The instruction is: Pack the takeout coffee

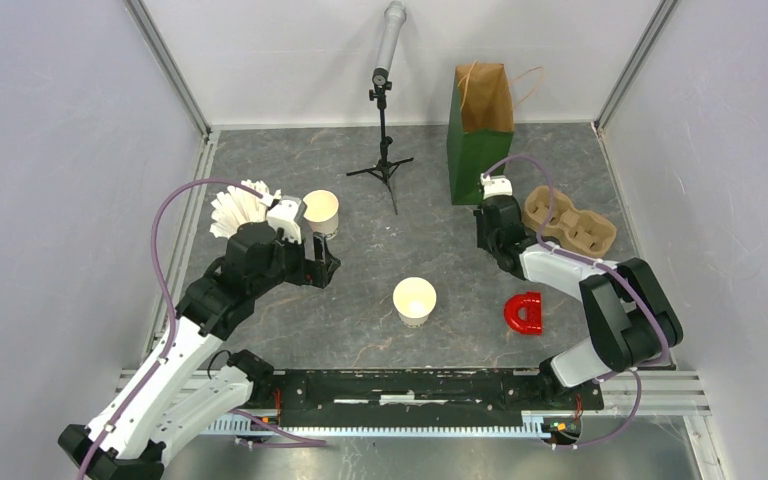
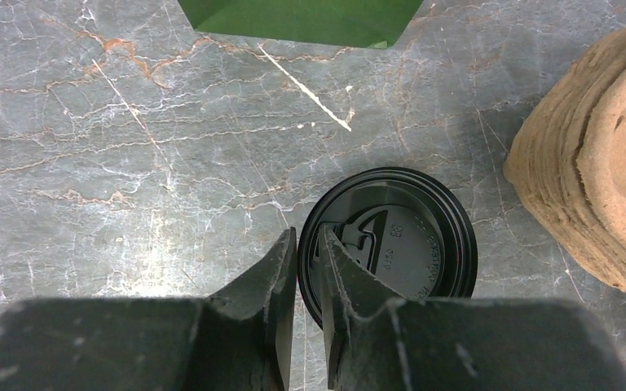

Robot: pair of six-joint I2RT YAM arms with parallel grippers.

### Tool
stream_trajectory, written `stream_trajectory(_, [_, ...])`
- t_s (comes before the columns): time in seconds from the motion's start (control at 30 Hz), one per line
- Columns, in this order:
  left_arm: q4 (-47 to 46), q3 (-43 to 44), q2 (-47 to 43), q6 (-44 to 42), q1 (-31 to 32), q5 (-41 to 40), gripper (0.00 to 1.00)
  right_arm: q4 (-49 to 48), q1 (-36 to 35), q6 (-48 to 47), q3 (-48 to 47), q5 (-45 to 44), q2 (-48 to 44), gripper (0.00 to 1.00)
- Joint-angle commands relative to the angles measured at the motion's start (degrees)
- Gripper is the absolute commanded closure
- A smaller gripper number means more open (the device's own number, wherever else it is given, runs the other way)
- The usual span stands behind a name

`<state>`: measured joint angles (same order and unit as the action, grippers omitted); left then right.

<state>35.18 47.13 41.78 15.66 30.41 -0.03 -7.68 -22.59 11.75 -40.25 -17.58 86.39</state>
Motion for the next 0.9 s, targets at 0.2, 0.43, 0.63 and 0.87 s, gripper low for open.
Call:
stream_trajectory(0.2, [-1.08,-0.03,-1.26,0.94,0.17,-1.50,0.07,-0.94,0.37,0.27,-2.89,0.30,1.39,0.77])
stream_trajectory(0.43, [-1.17,-0.11,-1.66,0.85,0.17,-1.46,0.07,-0.89,0.36,0.37,-2.90,0.67,1.89,0.81])
stream_trajectory(0.63, [-1.17,-0.11,-1.80,0.79,0.22,-1.46,0.07,-0.75,0.43,0.41,-3.08,0.58,1.98,0.81])
stream_trajectory(0.87, [-1.17,-0.20,-2.03,0.95,0.18,-1.64,0.07,-0.21,0.44,0.47,-3.43,0.31,2.40,0.79])
